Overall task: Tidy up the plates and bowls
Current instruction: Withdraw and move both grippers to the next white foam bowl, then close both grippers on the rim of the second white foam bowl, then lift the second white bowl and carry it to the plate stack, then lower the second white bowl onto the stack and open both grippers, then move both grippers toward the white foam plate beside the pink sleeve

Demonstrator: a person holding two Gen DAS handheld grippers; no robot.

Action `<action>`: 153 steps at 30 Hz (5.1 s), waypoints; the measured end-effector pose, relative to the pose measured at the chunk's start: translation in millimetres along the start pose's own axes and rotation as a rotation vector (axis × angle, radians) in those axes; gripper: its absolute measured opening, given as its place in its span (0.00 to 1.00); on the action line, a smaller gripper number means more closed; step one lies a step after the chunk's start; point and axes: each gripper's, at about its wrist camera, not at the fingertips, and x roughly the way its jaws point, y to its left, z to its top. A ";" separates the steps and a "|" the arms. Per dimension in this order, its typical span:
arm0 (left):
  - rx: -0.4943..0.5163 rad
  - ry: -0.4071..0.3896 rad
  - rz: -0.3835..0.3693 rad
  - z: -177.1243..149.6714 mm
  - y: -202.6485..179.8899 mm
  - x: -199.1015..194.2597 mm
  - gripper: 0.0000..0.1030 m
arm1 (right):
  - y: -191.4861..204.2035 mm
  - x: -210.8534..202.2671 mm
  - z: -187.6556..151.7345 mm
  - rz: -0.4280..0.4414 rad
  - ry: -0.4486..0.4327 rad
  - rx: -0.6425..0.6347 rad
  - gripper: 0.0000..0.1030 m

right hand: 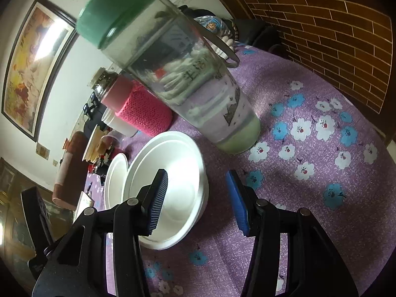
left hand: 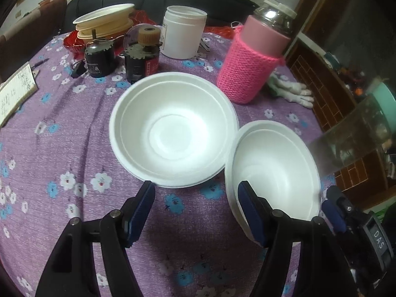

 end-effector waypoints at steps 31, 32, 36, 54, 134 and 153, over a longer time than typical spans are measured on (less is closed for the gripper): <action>0.067 0.062 -0.083 -10.9 -9.8 27.6 0.48 | -6.9 40.7 -9.8 0.074 0.104 0.071 0.43; 0.069 0.066 -0.081 -11.5 -9.8 28.9 0.42 | -7.5 42.7 -10.1 0.071 0.112 0.076 0.38; 0.071 0.079 -0.112 -13.1 -9.8 31.6 0.28 | -7.1 44.4 -9.2 0.057 0.105 0.071 0.20; 0.124 0.015 -0.119 -29.9 -14.7 1.9 0.13 | -7.7 23.6 -14.1 0.116 0.119 0.090 0.12; -0.437 -0.425 0.616 -213.0 352.6 -289.5 0.17 | 300.2 56.2 -306.3 0.384 0.280 -0.608 0.14; 0.005 -0.221 0.215 5.5 122.0 -83.0 0.71 | 142.5 48.0 -54.2 0.149 0.032 -0.222 0.41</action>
